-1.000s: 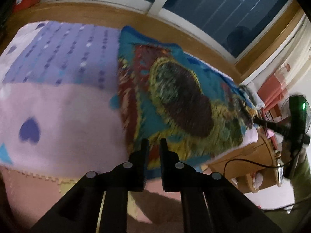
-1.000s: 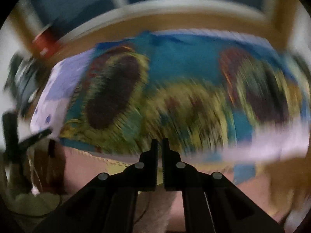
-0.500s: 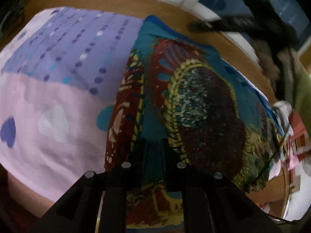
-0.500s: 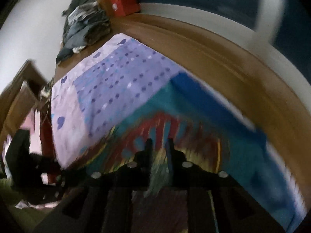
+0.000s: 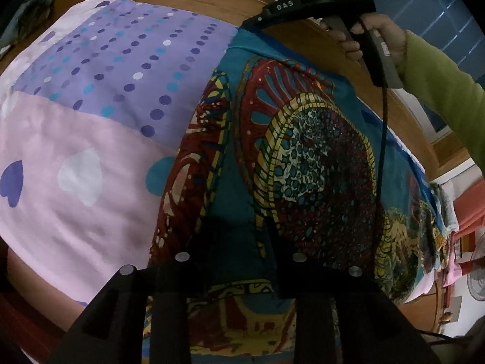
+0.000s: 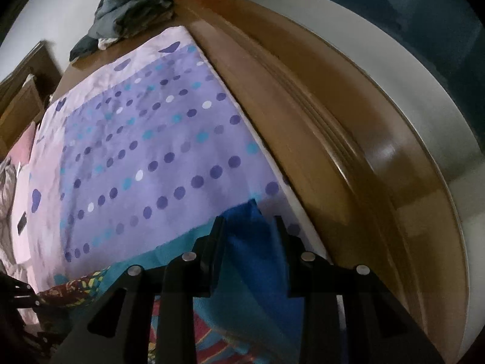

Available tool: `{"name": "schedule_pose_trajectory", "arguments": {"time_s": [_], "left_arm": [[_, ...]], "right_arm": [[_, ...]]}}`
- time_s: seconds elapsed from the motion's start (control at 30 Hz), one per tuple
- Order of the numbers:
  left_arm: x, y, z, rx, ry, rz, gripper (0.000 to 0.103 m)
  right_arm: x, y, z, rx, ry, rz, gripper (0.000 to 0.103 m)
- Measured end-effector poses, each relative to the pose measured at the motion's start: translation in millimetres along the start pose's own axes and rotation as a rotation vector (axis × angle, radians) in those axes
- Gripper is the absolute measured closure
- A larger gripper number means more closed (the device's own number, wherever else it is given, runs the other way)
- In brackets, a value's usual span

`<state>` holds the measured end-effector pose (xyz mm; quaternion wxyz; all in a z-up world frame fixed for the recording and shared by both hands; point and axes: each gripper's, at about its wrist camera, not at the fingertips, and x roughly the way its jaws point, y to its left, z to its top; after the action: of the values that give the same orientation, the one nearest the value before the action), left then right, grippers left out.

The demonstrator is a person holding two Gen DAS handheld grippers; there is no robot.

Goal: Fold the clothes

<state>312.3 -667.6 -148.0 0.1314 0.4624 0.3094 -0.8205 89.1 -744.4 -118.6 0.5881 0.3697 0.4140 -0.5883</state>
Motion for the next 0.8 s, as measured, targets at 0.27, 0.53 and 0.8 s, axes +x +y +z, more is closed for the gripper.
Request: {"name": "schedule_pose_trajectory", "arguments": {"time_s": [0.27, 0.53, 0.8], "left_arm": [[1, -7, -3, 0.025, -0.017, 0.037, 0.075], [-1, -1, -4, -0.006, -0.026, 0.006, 0.075], [-4, -3, -5, 0.005, -0.011, 0.039, 0.075]], "right_arm": [[-14, -4, 11, -0.005, -0.085, -0.161, 0.102], [-6, 0, 18, -0.08, -0.086, -0.308, 0.102], [9, 23, 18, -0.147, -0.069, -0.464, 0.102]]}}
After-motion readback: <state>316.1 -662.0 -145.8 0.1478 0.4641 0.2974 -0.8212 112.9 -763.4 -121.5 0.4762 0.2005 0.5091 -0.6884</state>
